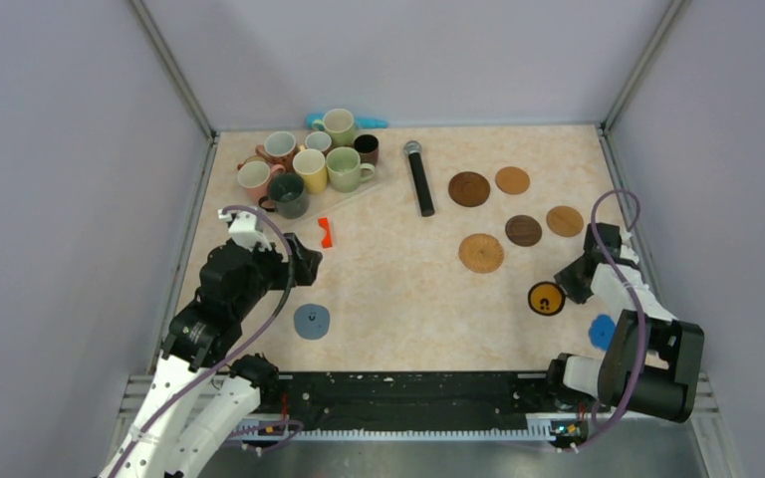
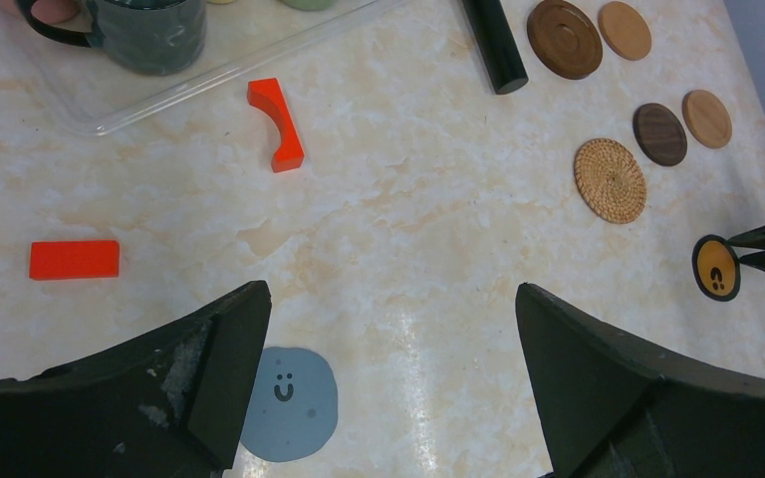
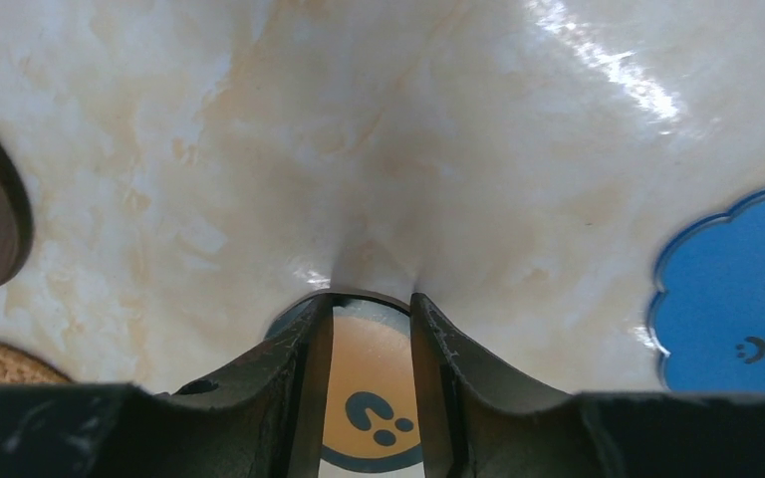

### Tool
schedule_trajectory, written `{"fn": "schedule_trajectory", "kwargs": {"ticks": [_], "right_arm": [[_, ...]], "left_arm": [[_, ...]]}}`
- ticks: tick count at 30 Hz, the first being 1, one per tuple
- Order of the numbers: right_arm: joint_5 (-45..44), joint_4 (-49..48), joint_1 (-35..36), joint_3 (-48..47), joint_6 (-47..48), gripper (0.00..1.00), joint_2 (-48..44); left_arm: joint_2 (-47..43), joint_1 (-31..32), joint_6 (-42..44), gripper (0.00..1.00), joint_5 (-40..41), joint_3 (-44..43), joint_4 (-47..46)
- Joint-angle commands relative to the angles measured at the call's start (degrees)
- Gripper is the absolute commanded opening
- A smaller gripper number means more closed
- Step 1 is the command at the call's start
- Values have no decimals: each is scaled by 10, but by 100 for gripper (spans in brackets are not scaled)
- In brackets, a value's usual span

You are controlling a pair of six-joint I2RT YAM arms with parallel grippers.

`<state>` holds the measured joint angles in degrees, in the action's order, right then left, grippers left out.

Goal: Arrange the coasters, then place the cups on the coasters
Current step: Move the coaster to the center of the board.

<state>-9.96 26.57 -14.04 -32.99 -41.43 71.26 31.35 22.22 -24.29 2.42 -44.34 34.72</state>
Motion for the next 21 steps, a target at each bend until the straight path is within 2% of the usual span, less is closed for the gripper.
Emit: {"fn": "schedule_trajectory", "kwargs": {"ticks": [1, 6, 12, 21], "right_arm": [[114, 24, 2, 38, -8, 34, 2], [168, 27, 46, 61, -46, 34, -23], [170, 23, 183, 57, -127, 34, -34], [171, -2, 283, 51, -147, 33, -34]], "left_arm": [[-3, 1, 2, 99, -6, 4, -25], [-1, 1, 3, 99, -7, 4, -25], [0, 2, 3, 98, -8, 3, -26], [-3, 2, 3, 98, -8, 5, -25]]}}
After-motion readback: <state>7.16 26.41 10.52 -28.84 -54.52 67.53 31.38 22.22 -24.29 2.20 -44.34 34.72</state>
